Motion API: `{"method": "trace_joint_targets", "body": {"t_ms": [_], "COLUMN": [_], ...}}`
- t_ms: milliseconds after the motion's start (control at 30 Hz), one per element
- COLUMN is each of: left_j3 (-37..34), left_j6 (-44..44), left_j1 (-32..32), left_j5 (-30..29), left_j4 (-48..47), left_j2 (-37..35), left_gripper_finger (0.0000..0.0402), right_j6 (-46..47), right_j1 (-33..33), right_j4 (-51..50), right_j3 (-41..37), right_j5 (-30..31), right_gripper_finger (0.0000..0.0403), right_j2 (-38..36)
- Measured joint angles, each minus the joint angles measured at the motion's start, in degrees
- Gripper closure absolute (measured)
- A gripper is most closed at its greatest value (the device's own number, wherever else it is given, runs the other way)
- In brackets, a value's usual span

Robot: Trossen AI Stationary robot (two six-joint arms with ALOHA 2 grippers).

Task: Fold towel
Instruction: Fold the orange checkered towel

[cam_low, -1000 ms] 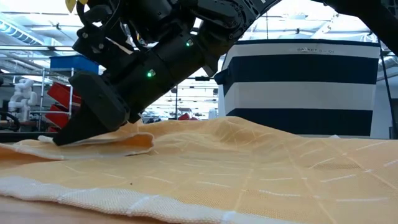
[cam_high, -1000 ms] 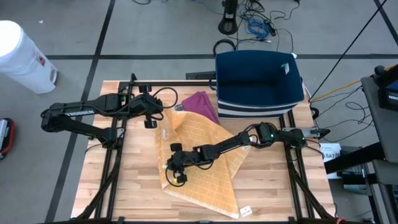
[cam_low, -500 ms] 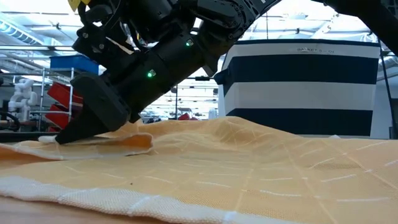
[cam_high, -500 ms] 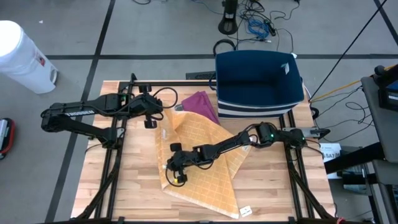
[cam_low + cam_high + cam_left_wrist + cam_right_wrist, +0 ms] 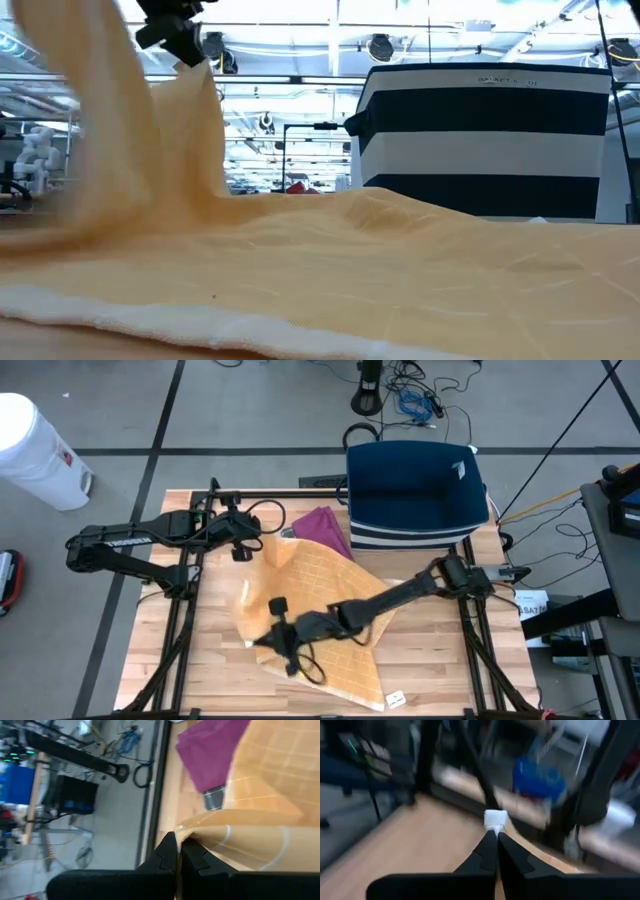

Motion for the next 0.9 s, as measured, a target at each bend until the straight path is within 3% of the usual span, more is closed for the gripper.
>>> {"method": "trace_joint_targets", "body": {"t_ms": [267, 433, 533, 733, 900], "left_j3": [0.01, 0.01, 0.01, 0.01, 0.01], "left_j6": [0.87, 0.69, 0.66, 3.17, 9.08], "left_j1": [-0.06, -1.04, -2.43, -4.10, -5.46], "left_j5": [-7.46, -7.36, -7.46, -14.10, -11.22], "left_j4": [0.98, 0.73, 1.15, 3.14, 12.62], "left_j2": [-0.02, -0.24, -0.37, -0.35, -0.35], "left_gripper_finger": [0.0401, 0.0401, 0.0401, 0.0401, 0.0401], "right_j6": [-5.64, -6.11, -5.45, -2.49, -2.39], "right_j1": [7.21, 10.06, 10.57, 9.70, 10.25], "right_j4": [2.49, 4.70, 6.48, 11.53, 15.42], "right_j3": [0.00, 0.00, 0.00, 0.00, 0.00], "right_j5": [0.99, 1.95, 1.62, 0.56, -0.12], "right_gripper_finger": [0.0403, 0.0403, 0.0403, 0.0403, 0.0403], "right_j2": [-9.14, -11.70, -11.84, -8.20, -4.85]}}
